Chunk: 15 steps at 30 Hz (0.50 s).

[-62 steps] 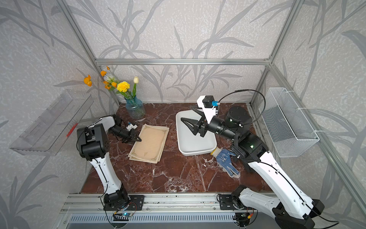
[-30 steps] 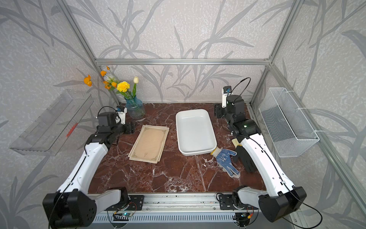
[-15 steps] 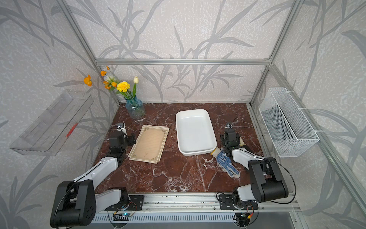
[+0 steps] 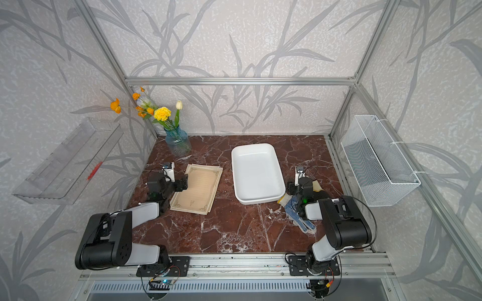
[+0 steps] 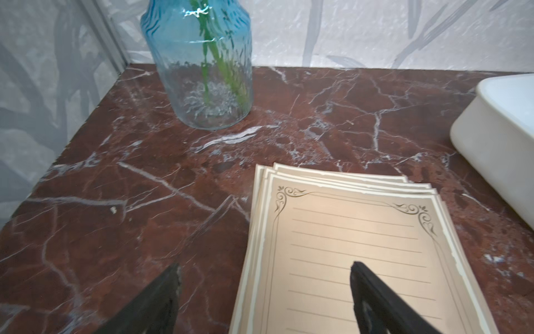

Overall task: Take out the stationery paper from the storage box
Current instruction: Reset both arms

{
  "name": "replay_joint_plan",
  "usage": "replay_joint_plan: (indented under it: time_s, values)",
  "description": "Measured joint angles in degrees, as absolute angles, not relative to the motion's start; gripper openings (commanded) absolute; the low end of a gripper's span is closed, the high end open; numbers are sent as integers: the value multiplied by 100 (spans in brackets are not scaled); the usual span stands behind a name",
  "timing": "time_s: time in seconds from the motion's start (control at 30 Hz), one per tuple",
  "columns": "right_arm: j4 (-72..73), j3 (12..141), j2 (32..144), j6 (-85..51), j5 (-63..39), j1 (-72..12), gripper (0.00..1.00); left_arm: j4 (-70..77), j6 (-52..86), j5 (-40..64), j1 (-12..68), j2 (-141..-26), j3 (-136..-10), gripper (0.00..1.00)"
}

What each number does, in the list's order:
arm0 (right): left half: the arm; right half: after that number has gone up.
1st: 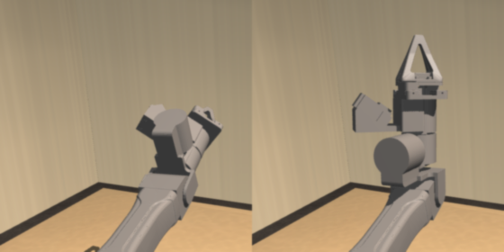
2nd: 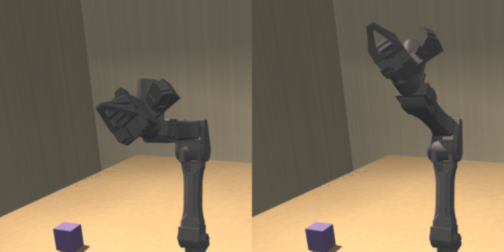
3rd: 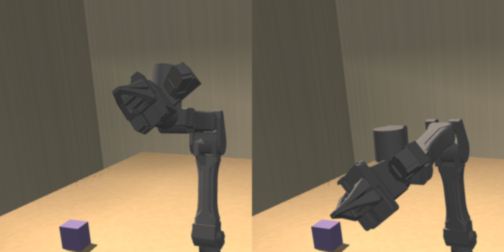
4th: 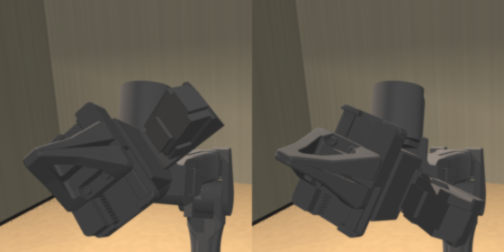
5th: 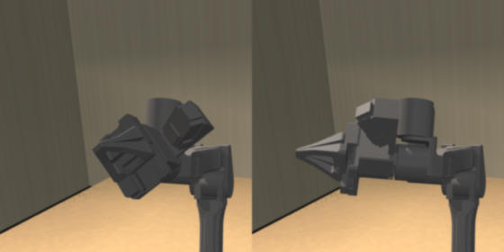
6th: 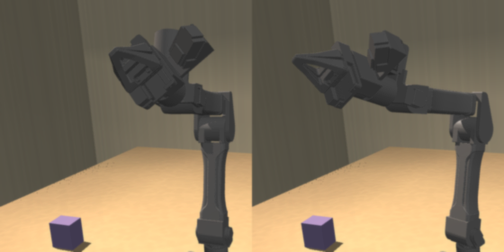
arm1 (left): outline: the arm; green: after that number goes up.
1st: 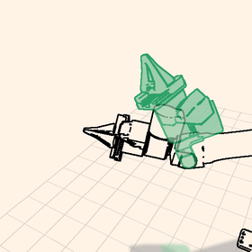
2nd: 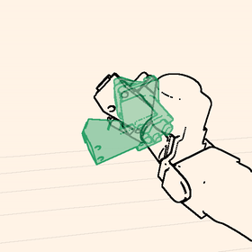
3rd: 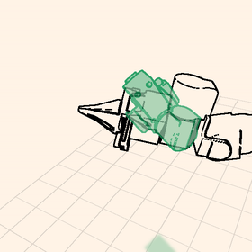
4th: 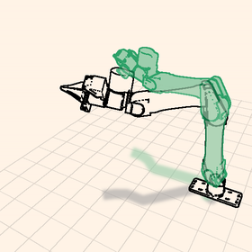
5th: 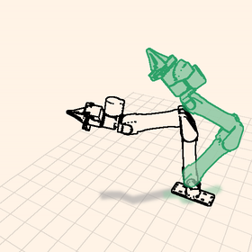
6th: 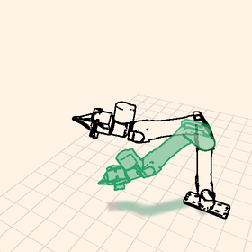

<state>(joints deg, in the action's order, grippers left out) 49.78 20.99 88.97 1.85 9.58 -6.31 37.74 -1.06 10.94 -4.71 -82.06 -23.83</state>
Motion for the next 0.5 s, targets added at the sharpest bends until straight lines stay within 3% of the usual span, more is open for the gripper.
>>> replay_joint_plan:
  time_s: [0.03,0.23,0.5]
  values:
    - [5000,2112,8882,143,956,-631,99,3844,-97,1116,-471,-8283,-2373,91]
    - [4960,2117,8875,154,954,-628,99,4703,84,888,-506,-8829,-2189,99]
    - [4945,2119,8875,156,952,-631,99,4630,202,425,-475,-8809,-2226,100]
